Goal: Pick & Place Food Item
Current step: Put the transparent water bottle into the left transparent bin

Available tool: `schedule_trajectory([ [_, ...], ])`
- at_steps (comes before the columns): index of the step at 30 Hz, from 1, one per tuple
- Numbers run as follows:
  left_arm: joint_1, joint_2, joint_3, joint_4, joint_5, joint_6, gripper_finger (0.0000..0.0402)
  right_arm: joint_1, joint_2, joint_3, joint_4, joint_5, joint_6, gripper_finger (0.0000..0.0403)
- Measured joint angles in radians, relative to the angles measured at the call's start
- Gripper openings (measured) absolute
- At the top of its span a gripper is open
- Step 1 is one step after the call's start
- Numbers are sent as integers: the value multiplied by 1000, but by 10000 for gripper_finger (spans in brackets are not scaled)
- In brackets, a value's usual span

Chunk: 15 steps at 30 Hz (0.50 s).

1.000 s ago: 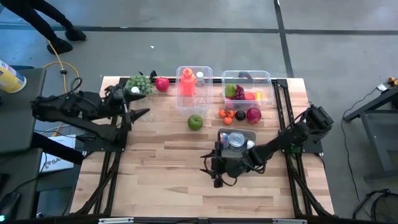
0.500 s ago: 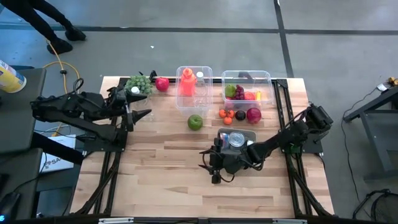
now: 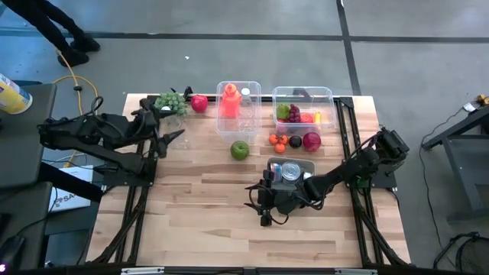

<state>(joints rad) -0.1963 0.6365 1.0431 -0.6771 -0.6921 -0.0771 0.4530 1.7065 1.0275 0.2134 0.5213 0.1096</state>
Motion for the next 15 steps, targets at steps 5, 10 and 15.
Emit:
schedule_trajectory([
  [5,0,0,0,-21,-234,-77,305,0,0,0,0,0,0,227],
  [10,-1,0,0,-127,-247,-90,306,-2,0,0,0,0,-1,227],
  [15,-1,0,0,-160,-233,-108,306,-2,0,0,0,0,-1,227],
])
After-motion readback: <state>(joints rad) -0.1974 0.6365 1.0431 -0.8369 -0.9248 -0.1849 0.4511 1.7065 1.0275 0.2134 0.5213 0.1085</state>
